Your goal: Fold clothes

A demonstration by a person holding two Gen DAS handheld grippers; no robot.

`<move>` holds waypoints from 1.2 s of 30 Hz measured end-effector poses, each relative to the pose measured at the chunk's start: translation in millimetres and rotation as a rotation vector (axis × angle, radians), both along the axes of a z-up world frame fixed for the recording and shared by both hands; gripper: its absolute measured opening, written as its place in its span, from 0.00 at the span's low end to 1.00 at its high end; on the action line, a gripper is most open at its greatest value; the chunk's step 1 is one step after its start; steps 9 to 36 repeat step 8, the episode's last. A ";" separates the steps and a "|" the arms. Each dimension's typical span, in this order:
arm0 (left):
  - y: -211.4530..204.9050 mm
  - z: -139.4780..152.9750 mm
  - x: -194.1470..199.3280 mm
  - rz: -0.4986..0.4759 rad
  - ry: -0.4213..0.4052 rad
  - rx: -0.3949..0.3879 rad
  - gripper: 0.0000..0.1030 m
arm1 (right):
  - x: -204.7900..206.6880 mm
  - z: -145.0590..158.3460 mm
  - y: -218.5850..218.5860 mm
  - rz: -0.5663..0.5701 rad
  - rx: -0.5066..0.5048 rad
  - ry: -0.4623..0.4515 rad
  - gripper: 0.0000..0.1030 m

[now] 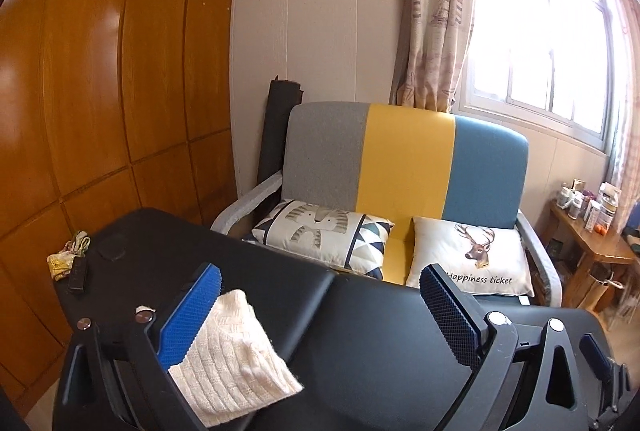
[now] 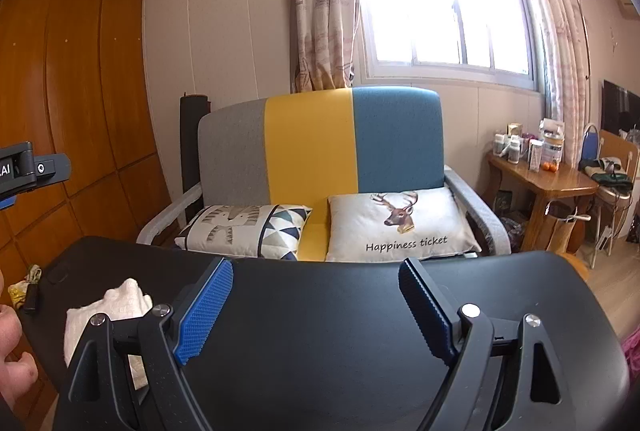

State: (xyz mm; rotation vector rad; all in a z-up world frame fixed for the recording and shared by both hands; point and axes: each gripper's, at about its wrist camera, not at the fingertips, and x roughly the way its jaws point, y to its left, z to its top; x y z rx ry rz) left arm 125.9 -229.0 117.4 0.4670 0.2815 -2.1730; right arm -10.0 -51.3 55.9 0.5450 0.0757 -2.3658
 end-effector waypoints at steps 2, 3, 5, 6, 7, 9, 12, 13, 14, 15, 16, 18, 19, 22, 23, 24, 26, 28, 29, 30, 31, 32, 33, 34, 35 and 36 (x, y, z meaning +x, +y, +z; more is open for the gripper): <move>-0.6 -0.6 -0.1 0.003 -0.014 0.001 0.99 | -0.1 -1.4 -1.9 0.002 0.006 0.000 0.85; -1.2 -1.4 -0.3 0.005 -0.022 0.002 0.99 | -0.2 -2.0 -2.9 0.003 0.009 -0.001 0.85; -2.9 -3.3 -0.8 0.013 -0.033 0.004 0.99 | -0.7 -3.5 -3.1 0.005 0.007 -0.007 0.85; -3.3 -3.7 0.2 0.016 -0.032 0.006 0.99 | -0.6 -3.9 -3.3 0.005 0.009 -0.008 0.85; -3.2 -4.2 1.9 0.020 -0.028 0.006 0.99 | -0.2 -4.2 -3.8 0.005 0.010 -0.008 0.85; -2.6 -4.8 3.2 0.023 -0.026 0.004 0.99 | -0.1 -4.6 -4.0 0.005 0.011 -0.009 0.85; -2.6 -4.8 3.2 0.023 -0.026 0.004 0.99 | -0.1 -4.6 -4.0 0.005 0.011 -0.009 0.85; -2.6 -4.8 3.2 0.023 -0.026 0.004 0.99 | -0.1 -4.6 -4.0 0.005 0.011 -0.009 0.85; -2.6 -4.8 3.2 0.023 -0.026 0.004 0.99 | -0.1 -4.6 -4.0 0.005 0.011 -0.009 0.85; -2.6 -4.8 3.2 0.023 -0.026 0.004 0.99 | -0.1 -4.6 -4.0 0.005 0.011 -0.009 0.85; -2.6 -4.8 3.2 0.023 -0.026 0.004 0.99 | -0.1 -4.6 -4.0 0.005 0.011 -0.009 0.85; -2.6 -4.8 3.2 0.023 -0.026 0.004 0.99 | -0.1 -4.6 -4.0 0.005 0.011 -0.009 0.85; -2.6 -4.8 3.2 0.023 -0.026 0.004 0.99 | -0.1 -4.6 -4.0 0.005 0.011 -0.009 0.85; -2.6 -4.8 3.2 0.023 -0.026 0.004 0.99 | -0.1 -4.6 -4.0 0.005 0.011 -0.009 0.85; -2.6 -4.8 3.2 0.023 -0.026 0.004 0.99 | -0.1 -4.6 -4.0 0.005 0.011 -0.009 0.85; -2.6 -4.8 3.2 0.023 -0.026 0.004 0.99 | -0.1 -4.6 -4.0 0.005 0.011 -0.009 0.85; -2.6 -4.8 3.2 0.023 -0.026 0.004 0.99 | -0.1 -4.6 -4.0 0.005 0.011 -0.009 0.85; -2.6 -4.8 3.2 0.023 -0.026 0.004 0.99 | -0.1 -4.6 -4.0 0.005 0.011 -0.009 0.85; -2.6 -4.8 3.2 0.023 -0.026 0.004 0.99 | -0.1 -4.6 -4.0 0.005 0.011 -0.009 0.85; -2.6 -4.8 3.2 0.023 -0.026 0.004 0.99 | -0.1 -4.6 -4.0 0.005 0.011 -0.009 0.85; -2.6 -4.8 3.2 0.023 -0.026 0.004 0.99 | -0.1 -4.6 -4.0 0.005 0.011 -0.009 0.85; -2.6 -4.8 3.2 0.023 -0.026 0.004 0.99 | -0.1 -4.6 -4.0 0.005 0.011 -0.009 0.85; -2.6 -4.8 3.2 0.023 -0.026 0.004 0.99 | -0.1 -4.6 -4.0 0.005 0.011 -0.009 0.85; -2.6 -4.8 3.2 0.023 -0.026 0.004 0.99 | -0.1 -4.6 -4.0 0.005 0.011 -0.009 0.85; -2.6 -4.8 3.2 0.023 -0.026 0.004 0.99 | -0.1 -4.6 -4.0 0.005 0.011 -0.009 0.85; -2.6 -4.8 3.2 0.023 -0.026 0.004 0.99 | -0.1 -4.6 -4.0 0.005 0.011 -0.009 0.85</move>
